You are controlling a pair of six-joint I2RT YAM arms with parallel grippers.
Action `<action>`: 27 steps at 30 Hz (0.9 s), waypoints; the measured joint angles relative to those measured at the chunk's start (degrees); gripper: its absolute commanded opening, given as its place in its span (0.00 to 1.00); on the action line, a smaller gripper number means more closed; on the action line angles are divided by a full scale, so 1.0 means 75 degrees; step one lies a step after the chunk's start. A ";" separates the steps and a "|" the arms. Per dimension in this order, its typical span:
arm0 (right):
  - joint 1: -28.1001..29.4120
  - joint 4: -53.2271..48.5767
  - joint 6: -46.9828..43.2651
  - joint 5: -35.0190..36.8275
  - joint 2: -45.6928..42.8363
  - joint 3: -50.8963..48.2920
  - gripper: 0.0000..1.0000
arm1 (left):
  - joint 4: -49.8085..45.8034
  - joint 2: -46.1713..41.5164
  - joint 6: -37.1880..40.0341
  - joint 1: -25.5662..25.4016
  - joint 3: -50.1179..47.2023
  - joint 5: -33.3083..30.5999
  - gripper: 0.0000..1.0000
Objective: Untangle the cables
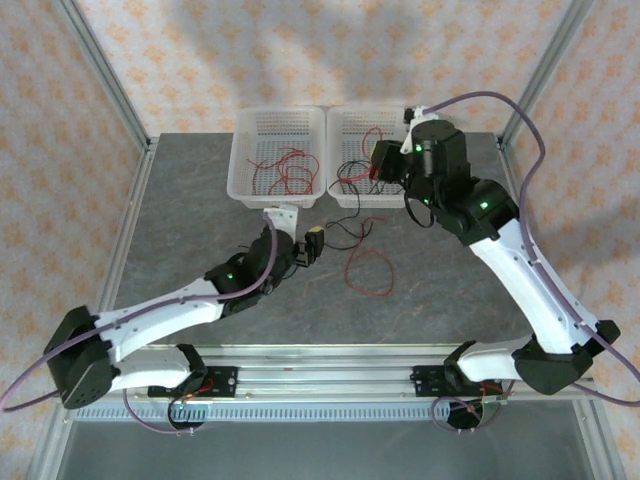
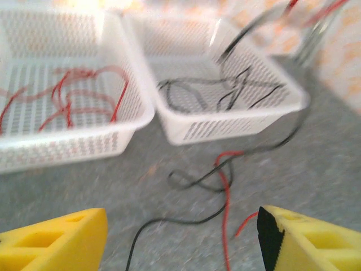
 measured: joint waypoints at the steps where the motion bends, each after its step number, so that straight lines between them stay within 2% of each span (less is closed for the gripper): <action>1: 0.0000 -0.0026 0.0006 -0.0073 0.0009 -0.0137 0.00 | 0.0006 -0.0201 0.0283 -0.0020 0.0038 0.0096 0.77; 9: 0.0000 -0.0064 0.0201 -0.0507 0.0009 -0.0734 0.00 | 0.0361 -0.0312 0.2643 -0.0035 0.0385 0.0769 0.84; 13: 0.0000 -0.0058 0.0236 -0.0656 0.0009 -0.0781 0.00 | 0.1935 -0.0224 0.4249 -0.0035 -0.0283 0.1227 0.99; 16: 0.0000 -0.0061 0.0256 -0.0717 0.0009 -0.0804 0.00 | 0.3314 -0.0154 0.5342 -0.0017 -0.1102 0.1515 0.99; 21: 0.0000 -0.0055 0.0265 -0.0848 0.0006 -0.0898 0.00 | 0.4089 0.0568 0.6222 0.0411 -0.0848 0.1871 0.99; 27: 0.0000 0.0003 0.0321 -0.0941 0.0000 -0.1151 0.00 | 0.4479 0.1183 0.6723 0.0662 -0.0152 0.2200 0.97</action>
